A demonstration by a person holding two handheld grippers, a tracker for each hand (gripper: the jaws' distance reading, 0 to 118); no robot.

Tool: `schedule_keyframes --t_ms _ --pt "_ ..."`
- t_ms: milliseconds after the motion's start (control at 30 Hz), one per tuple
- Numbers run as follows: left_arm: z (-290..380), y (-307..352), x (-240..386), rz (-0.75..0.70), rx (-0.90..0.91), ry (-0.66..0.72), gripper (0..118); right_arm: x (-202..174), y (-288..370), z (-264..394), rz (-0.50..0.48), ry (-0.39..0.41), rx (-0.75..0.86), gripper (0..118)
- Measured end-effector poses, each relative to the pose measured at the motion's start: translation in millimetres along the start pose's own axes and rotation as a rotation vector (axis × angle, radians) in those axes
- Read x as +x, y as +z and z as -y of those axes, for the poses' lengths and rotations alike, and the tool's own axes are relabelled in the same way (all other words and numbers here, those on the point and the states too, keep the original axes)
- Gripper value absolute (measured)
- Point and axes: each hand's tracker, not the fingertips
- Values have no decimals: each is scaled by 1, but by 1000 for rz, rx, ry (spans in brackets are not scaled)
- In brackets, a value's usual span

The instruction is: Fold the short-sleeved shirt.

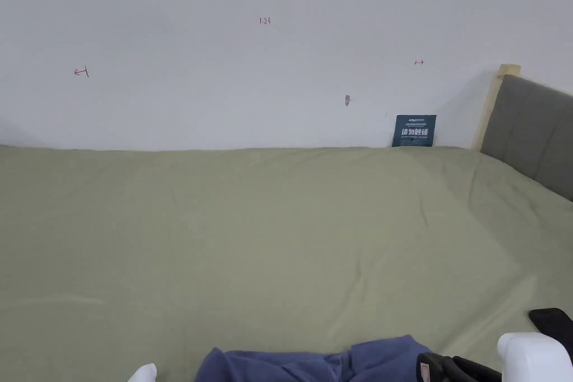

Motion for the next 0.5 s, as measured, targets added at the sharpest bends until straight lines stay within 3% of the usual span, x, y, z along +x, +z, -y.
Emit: schedule_keyframes --t_ms 267,500 --pt "-43 102 20 -243 94 -140 13 -12 -7 3 -35 18 -9 1" --pt "-39 194 73 -668 146 -412 13 -33 -23 5 -126 17 -27 1"
